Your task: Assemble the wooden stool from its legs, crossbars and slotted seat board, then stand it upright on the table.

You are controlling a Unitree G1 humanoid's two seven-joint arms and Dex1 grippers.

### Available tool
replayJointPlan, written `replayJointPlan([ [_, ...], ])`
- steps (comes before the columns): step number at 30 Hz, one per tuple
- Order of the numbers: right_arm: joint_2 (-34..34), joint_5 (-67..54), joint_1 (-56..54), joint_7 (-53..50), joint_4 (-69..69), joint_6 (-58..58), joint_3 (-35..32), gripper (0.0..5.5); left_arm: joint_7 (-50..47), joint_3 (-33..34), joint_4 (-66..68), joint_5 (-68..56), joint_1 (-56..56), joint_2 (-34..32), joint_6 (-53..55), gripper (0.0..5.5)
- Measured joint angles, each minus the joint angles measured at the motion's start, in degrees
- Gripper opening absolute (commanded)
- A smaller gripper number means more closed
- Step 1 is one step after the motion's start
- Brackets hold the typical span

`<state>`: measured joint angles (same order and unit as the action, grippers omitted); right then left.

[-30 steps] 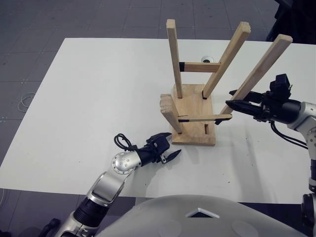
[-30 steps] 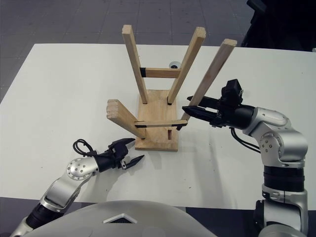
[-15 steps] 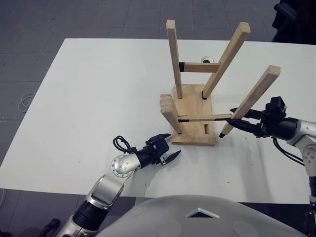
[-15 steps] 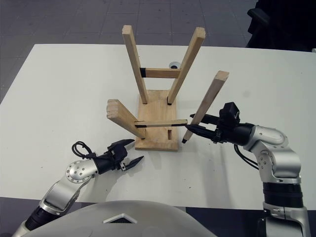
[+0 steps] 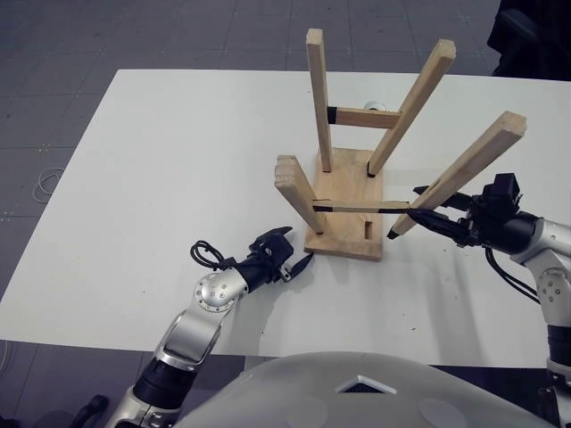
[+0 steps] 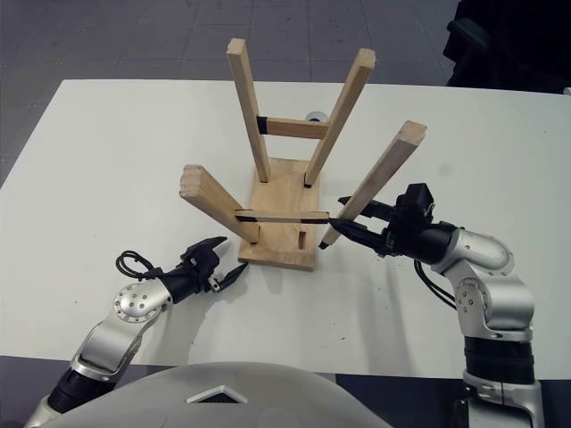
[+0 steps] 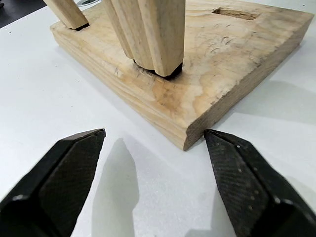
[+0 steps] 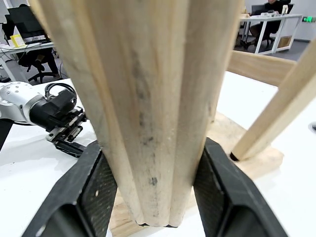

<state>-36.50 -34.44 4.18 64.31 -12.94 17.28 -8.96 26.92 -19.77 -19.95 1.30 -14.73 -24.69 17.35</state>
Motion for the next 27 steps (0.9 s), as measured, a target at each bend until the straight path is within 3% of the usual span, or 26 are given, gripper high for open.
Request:
replayJointPlan([
  [9,1.67,0.47,1.6,1.67,0.41,-5.87,0.71,2.05,-1.04,5.54,3.74,-1.01,5.02,1.16,4.18,3.7],
  [27,10.82,5.02,-1.0,-2.93,4.12,-14.65,7.23,2.05,1.57,6.07,3.93,-1.15,6.31,0.56,5.46,3.7],
])
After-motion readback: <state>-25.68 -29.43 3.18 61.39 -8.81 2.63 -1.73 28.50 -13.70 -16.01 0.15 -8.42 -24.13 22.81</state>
